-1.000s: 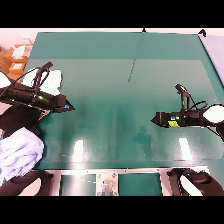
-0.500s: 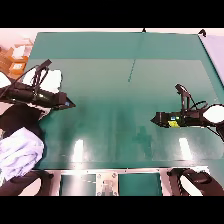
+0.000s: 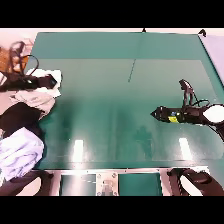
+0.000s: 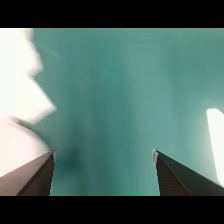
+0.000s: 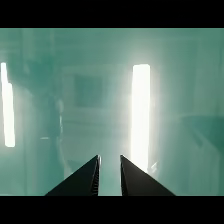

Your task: Fold the shirts.

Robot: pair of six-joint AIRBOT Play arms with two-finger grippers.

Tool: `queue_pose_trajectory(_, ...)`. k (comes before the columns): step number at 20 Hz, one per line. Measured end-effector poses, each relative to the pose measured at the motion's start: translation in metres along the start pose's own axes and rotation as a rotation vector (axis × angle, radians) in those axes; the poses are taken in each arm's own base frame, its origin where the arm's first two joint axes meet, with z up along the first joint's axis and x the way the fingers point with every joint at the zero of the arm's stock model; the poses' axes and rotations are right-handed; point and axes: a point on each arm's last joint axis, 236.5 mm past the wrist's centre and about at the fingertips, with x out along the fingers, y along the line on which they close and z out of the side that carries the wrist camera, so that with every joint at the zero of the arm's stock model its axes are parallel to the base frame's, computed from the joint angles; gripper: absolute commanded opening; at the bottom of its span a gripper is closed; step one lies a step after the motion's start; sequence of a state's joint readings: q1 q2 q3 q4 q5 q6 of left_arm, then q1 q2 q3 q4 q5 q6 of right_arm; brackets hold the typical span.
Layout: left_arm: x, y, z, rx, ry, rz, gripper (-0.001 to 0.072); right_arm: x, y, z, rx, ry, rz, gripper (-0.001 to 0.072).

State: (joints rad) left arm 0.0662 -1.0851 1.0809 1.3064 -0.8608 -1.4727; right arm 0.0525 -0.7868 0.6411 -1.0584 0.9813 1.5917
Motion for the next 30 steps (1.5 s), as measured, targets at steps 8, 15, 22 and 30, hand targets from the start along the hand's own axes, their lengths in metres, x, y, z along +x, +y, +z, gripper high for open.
queue_pose_trajectory(8,0.106,0.142,0.022,0.081,0.035,0.256,0.0720,-0.001,0.001,0.026,0.000,-0.109,0.002,0.0298)
queue_pose_trajectory(15,0.165,0.170,-0.005,0.108,0.123,0.264,0.0026,-0.002,0.001,0.033,0.000,-0.141,0.003,0.0206)
queue_pose_trajectory(22,0.117,0.100,0.085,0.133,0.110,0.142,0.0026,-0.004,0.002,0.036,-0.002,-0.149,0.005,0.0179)
queue_pose_trajectory(30,-0.002,-0.137,0.124,0.296,0.037,-0.219,0.0026,-0.032,-0.012,0.060,0.054,-0.189,-0.020,0.0119)
